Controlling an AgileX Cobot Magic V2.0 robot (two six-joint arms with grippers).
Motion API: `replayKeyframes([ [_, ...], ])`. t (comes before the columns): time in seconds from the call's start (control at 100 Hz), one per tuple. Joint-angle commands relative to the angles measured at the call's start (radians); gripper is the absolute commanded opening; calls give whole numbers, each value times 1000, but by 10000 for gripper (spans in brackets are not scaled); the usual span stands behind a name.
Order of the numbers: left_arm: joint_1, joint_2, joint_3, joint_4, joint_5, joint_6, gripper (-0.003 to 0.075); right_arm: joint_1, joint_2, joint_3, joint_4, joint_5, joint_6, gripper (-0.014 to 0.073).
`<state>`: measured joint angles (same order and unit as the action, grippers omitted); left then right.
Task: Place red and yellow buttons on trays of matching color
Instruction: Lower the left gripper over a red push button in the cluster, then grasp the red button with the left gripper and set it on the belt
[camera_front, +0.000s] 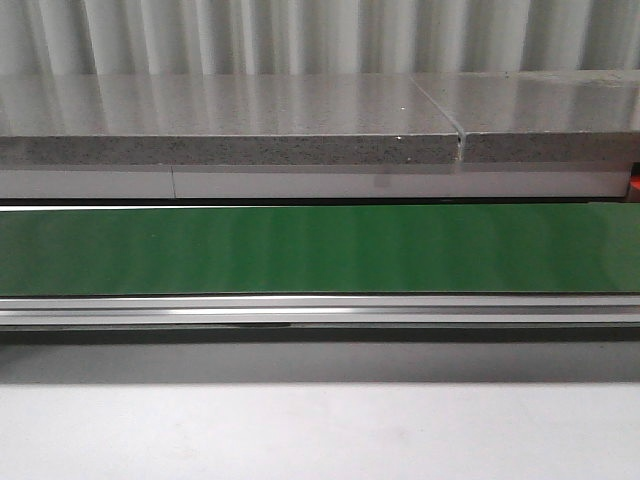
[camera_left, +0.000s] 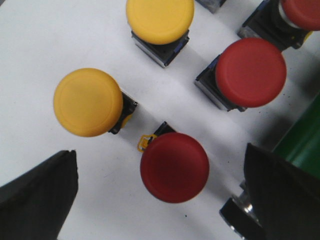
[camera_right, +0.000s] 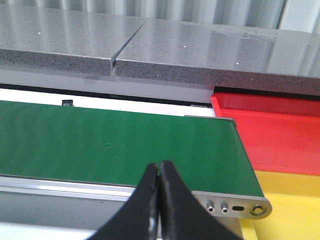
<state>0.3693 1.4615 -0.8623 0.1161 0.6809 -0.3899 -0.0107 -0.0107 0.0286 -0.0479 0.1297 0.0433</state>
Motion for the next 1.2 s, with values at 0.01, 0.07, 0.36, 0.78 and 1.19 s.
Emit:
replayKeyframes([
  [0.01, 1, 3, -32, 0, -51, -2, 629, 0, -16, -6, -12, -84, -3, -69],
  [0.07, 1, 15, -32, 0, -57, -2, 629, 0, -16, -6, -12, -84, -3, -69],
  [0.36, 1, 62, -32, 0, -67, -2, 628, 0, -16, -6, -12, -84, -3, -69],
  [0.78, 1, 62, -32, 0, -52, 10, 185, 0, -16, -6, -12, -84, -3, -69],
  [1.19, -1, -100, -32, -6, -7, 44, -20, 0, -16, -6, -12, -84, -3, -69],
])
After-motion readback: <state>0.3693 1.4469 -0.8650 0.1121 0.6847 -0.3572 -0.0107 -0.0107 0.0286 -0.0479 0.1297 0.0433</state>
